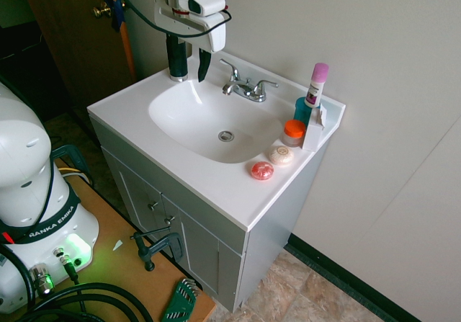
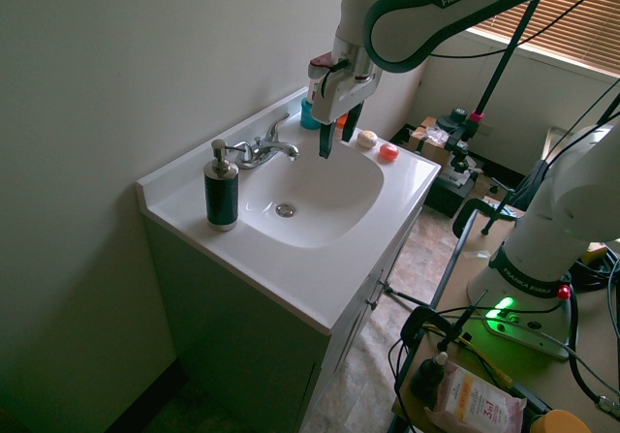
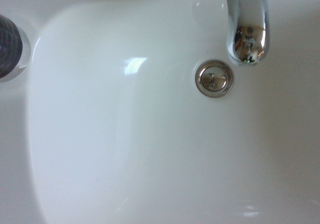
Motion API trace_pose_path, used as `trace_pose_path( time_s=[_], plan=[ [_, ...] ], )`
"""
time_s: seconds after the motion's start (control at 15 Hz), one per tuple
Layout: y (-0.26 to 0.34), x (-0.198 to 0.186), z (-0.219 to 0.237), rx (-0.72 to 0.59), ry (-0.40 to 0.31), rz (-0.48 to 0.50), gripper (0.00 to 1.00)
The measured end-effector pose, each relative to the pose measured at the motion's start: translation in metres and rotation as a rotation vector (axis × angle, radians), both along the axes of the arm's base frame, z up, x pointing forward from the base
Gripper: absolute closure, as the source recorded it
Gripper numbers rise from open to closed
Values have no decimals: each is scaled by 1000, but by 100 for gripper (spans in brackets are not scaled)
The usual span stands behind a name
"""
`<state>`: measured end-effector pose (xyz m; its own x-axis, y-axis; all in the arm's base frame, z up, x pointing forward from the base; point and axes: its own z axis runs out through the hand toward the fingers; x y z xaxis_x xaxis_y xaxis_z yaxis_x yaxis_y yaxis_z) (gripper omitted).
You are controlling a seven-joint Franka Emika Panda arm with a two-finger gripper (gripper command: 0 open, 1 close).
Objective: Use the sanitizer
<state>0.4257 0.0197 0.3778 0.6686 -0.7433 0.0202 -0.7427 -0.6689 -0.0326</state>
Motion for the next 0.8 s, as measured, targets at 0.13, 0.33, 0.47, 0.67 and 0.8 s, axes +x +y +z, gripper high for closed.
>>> trace_pose_path(
  time_s=[0.13, 0.33, 0.47, 0.67, 0.8],
  plan=[
    [0, 0, 0, -1, 1, 4, 0],
    [14, 16, 27, -6, -40, 33, 0],
    [40, 35, 73, -9, -80, 65, 100],
    [85, 64, 123, -24, -121, 92, 100],
    [112, 81, 135, -38, -126, 111, 100]
  ],
)
